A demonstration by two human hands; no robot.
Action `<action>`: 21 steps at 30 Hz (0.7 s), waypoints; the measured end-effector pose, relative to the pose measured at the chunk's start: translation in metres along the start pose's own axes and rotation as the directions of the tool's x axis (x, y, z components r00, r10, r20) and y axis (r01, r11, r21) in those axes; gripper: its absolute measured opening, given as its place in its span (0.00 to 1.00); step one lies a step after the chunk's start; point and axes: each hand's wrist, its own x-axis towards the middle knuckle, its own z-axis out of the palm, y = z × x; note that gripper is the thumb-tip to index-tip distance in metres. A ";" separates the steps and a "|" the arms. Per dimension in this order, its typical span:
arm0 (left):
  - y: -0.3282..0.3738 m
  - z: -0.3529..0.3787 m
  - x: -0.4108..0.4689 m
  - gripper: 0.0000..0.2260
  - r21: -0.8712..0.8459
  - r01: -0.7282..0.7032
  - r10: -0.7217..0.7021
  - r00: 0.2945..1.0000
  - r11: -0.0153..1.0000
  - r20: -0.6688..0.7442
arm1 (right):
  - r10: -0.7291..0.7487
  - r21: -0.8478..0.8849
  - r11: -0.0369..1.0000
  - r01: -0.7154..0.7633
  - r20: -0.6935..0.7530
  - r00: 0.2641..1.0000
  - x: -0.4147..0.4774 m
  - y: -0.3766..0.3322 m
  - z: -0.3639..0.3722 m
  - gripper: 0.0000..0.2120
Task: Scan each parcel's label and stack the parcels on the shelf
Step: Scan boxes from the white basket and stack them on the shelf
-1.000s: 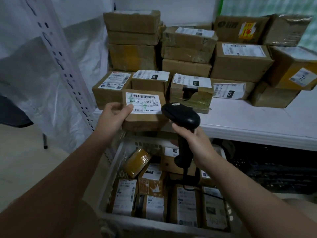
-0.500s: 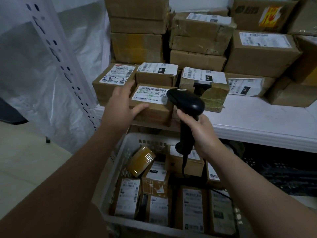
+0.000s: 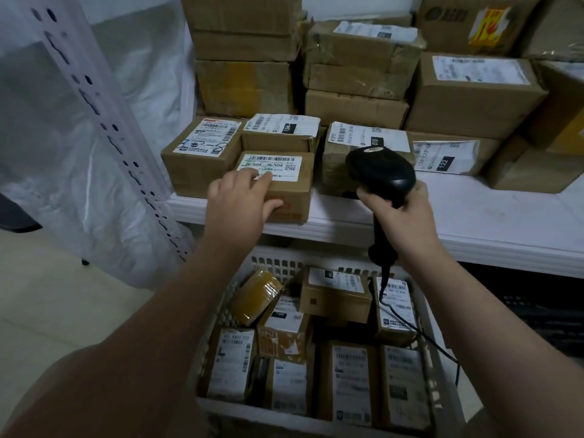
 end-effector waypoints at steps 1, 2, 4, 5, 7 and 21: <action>0.000 0.001 0.000 0.22 0.009 -0.004 0.004 1.000 1.000 -0.008 | 0.020 -0.011 1.000 -0.019 0.046 0.999 -0.002 0.002 0.001 0.11; 0.000 0.002 -0.002 0.21 0.013 -0.013 0.013 1.000 1.000 -0.021 | 0.043 -0.024 0.999 -0.041 0.096 0.994 -0.005 0.004 0.003 0.08; -0.003 0.002 -0.004 0.20 0.011 -0.027 0.028 0.998 1.000 -0.050 | 0.083 -0.046 0.996 -0.076 0.190 0.978 -0.014 0.006 0.006 0.10; -0.004 0.002 -0.007 0.21 0.001 -0.028 0.028 0.998 1.000 -0.056 | 0.102 -0.058 0.994 -0.091 0.238 0.966 -0.019 0.008 0.007 0.11; -0.004 0.002 -0.014 0.23 -0.029 -0.077 0.074 0.994 0.997 -0.085 | 0.138 -0.088 0.989 -0.115 0.325 0.936 -0.034 0.013 0.006 0.07; 0.006 0.079 -0.130 0.15 -0.226 -0.108 0.200 0.875 0.968 0.442 | 0.461 -0.289 0.880 -0.377 0.331 0.823 -0.090 0.090 -0.006 0.06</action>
